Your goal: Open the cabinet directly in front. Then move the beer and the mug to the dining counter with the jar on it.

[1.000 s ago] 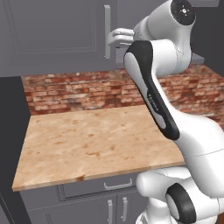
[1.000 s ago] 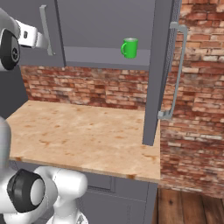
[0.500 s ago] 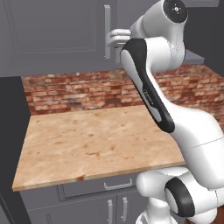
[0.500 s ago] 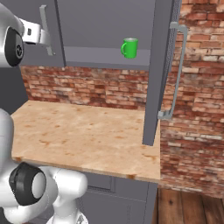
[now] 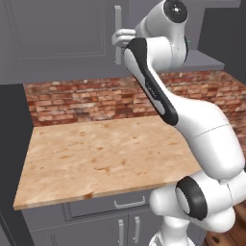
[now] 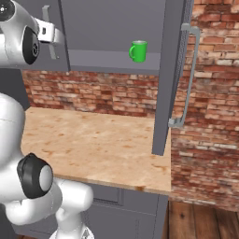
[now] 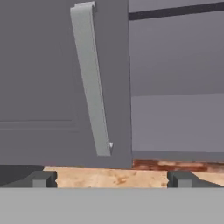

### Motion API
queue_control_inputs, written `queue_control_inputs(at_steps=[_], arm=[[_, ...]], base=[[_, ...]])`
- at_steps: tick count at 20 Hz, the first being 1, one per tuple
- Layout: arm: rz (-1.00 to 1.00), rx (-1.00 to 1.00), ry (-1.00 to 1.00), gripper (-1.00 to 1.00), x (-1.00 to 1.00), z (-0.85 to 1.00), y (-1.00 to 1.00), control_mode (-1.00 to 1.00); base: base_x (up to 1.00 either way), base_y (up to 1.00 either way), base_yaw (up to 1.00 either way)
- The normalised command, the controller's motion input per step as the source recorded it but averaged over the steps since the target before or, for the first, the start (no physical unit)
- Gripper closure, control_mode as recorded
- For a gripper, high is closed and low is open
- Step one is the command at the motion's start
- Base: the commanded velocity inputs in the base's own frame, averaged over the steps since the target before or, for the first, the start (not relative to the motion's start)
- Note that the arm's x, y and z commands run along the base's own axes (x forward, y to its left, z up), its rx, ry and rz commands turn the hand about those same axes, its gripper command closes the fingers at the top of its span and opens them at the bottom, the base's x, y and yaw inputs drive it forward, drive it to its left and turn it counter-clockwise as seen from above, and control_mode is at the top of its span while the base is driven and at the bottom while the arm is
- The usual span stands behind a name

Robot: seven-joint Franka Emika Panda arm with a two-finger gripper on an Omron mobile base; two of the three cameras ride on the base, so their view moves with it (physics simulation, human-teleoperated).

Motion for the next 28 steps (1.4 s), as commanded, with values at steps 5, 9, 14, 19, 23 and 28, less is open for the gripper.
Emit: queue_control_inputs(at_steps=[5,9,14,19,23,28], arm=[[-0.04,-0.05,0.0,-1.0,0.58,0.0,0.19,-1.0],[-0.05,-0.14,0.0,-1.0,0.22,0.0,0.74,-1.0],[-0.02,-0.02,0.0,-1.0,0.09,0.0,0.19,-1.0],[0.0,0.0,-0.01,-1.0,0.03,0.0,-0.26,-1.0],[0.01,0.0,0.0,-1.0,0.02,0.0,-0.15,-1.0],[0.0,-0.02,-0.01,-1.0,0.2,-0.07,0.0,-1.0]], base=[[0.0,0.0,0.0],[0.0,0.0,0.0],[0.0,0.0,0.0],[0.0,0.0,0.0],[0.0,0.0,0.0],[0.0,0.0,0.0]])
